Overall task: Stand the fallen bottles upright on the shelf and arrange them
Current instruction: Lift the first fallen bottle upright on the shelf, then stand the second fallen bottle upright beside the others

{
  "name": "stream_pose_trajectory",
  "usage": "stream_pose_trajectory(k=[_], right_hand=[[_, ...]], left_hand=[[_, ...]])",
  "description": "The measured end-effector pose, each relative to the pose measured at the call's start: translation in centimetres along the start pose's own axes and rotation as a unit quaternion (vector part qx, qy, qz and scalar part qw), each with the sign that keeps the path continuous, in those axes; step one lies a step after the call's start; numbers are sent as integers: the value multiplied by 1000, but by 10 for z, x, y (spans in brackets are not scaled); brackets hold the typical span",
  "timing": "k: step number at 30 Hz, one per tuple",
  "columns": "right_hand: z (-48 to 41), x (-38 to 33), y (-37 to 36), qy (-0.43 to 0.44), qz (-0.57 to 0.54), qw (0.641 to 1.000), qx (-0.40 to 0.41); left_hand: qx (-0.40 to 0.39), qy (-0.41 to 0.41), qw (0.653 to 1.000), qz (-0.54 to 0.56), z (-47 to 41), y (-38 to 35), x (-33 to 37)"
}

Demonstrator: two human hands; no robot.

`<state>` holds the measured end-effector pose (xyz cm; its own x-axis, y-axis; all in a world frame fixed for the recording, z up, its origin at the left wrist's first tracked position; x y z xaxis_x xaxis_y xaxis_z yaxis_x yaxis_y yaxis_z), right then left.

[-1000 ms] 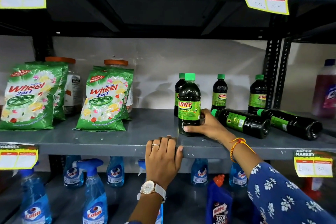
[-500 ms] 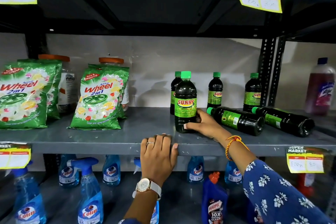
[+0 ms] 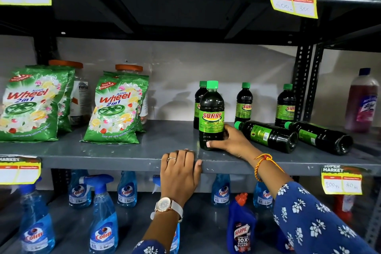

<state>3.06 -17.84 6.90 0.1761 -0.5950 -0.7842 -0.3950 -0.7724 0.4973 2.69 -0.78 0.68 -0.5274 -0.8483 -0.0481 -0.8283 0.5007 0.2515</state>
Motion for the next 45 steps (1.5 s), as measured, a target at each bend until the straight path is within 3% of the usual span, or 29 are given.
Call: stream_pose_trajectory(k=[11,22,24,25,27,29,33,35,38,42,45], right_hand=[[28,-10,3,22,22,999,-8],[34,-13,5,26,-18,999,-28],[34,-8,23,-5,-38,999,30],[33,-4,40,-9,-35,995,93],[32,-2,85,16,9,972,232],[24,-4,119,15,139,950,280],[-1,10,128,-106,457,876,114],[-7,22,120,-124,521,842,70],[-13,28,118,-83,552,825,90],[-7,29,131,-25,487,865,120],[-1,31,150,-6,346,919,188]], left_hand=[[-32,8,999,5,1,-3,0],[4,37,999,32,2,5,2],[40,39,996,74,10,11,10],[60,-1,993,99,13,16,23],[61,-130,978,153,9,22,64],[11,-204,964,170,-6,17,105],[-93,-120,981,124,-36,-15,140],[-109,-99,985,90,-36,-25,143],[-100,-91,988,70,-34,-25,141],[-74,-91,992,50,-34,-23,143],[-55,-87,993,50,-34,-19,143]])
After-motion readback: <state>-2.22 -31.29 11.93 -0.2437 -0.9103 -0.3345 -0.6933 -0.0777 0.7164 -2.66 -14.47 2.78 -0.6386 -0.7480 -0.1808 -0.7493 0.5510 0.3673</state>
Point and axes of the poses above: each hand's wrist, its own z-axis away from the middle knuckle, its own y-axis out of the back of the hand, x = y × z, the point moved 6 cm from there along -z, towards the middle knuckle, and after that the axes turned 3 degrees about -z, right-handed, at the moved point
